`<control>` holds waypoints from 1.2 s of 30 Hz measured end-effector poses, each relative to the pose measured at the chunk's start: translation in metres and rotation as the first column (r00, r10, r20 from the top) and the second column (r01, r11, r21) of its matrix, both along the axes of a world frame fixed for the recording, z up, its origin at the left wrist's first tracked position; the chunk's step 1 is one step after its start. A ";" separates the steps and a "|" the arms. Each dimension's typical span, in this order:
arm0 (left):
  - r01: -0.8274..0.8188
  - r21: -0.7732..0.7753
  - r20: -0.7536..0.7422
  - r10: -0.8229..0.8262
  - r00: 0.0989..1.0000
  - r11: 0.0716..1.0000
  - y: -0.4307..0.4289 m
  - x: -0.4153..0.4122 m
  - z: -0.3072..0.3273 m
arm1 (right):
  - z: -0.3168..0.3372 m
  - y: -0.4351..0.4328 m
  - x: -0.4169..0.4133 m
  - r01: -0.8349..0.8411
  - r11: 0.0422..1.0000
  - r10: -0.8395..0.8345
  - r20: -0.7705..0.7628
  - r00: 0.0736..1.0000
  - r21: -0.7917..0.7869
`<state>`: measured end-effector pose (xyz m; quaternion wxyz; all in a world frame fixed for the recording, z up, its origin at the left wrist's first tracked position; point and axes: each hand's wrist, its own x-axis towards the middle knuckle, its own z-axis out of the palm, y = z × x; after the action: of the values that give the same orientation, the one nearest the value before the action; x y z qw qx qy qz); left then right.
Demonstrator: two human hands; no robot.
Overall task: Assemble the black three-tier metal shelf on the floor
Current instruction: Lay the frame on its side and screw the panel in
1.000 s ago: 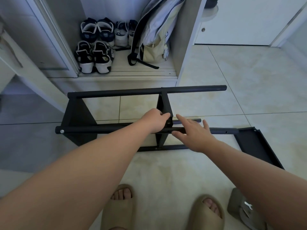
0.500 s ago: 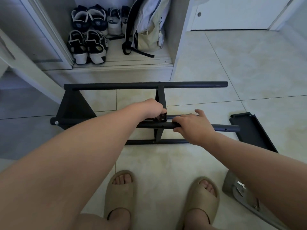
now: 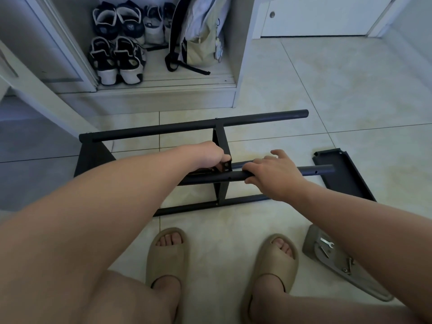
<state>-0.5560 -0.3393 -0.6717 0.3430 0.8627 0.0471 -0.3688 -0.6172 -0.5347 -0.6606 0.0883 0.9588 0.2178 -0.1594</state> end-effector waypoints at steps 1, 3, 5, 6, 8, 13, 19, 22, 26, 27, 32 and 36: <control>-0.007 0.002 0.004 0.007 1.000 1.000 0.003 0.001 0.000 | 0.000 0.002 0.000 -0.012 1.000 0.012 0.009 1.000 -0.004; -0.009 0.013 0.015 0.009 1.000 1.000 0.008 0.002 -0.002 | 0.000 0.005 -0.001 -0.035 0.999 0.035 0.019 0.999 -0.004; 0.003 0.015 0.011 -0.003 1.000 1.000 0.015 0.002 -0.005 | -0.002 0.008 -0.002 -0.057 0.998 0.057 0.045 0.997 0.002; 0.009 0.024 0.007 -0.010 1.000 1.000 0.017 0.001 -0.006 | -0.003 0.009 -0.002 -0.060 0.998 0.059 0.064 0.996 0.010; 0.033 0.067 0.012 -0.033 0.999 0.997 0.022 -0.001 -0.005 | -0.003 0.010 0.001 -0.038 0.999 0.035 0.081 0.996 0.028; 0.057 0.108 0.000 -0.057 0.998 0.993 0.024 -0.005 -0.001 | -0.005 0.011 0.004 0.001 0.999 -0.003 0.051 0.999 0.037; 0.025 0.143 0.039 -0.031 0.999 0.989 0.019 -0.009 0.006 | -0.005 0.012 0.009 0.064 0.996 -0.066 0.028 0.997 0.069; -0.010 0.175 0.075 -0.003 0.997 0.985 0.017 -0.020 0.012 | -0.003 0.011 0.005 0.085 0.995 -0.085 0.004 0.996 0.055; 0.054 0.310 0.163 -0.109 0.981 0.949 0.016 -0.042 0.025 | 0.009 -0.007 -0.006 0.021 1.000 -0.021 0.031 0.999 0.002; 0.044 0.385 0.207 -0.133 0.969 0.922 0.016 -0.048 0.030 | 0.014 -0.015 -0.010 0.023 1.000 -0.023 0.038 0.999 0.004; 0.098 0.535 0.426 -0.369 0.826 0.839 0.000 -0.074 0.054 | 0.040 -0.067 -0.055 0.157 0.988 -0.157 0.028 0.987 -0.002; 0.252 0.561 0.421 -0.535 0.732 0.788 -0.030 -0.095 0.066 | 0.051 -0.118 -0.099 0.296 0.955 -0.296 0.009 0.955 -0.012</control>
<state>-0.6508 -0.3695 -0.6061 0.0336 0.9765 -0.1582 -0.1424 -0.7159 -0.6523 -0.6093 0.0705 0.9806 0.0707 -0.1686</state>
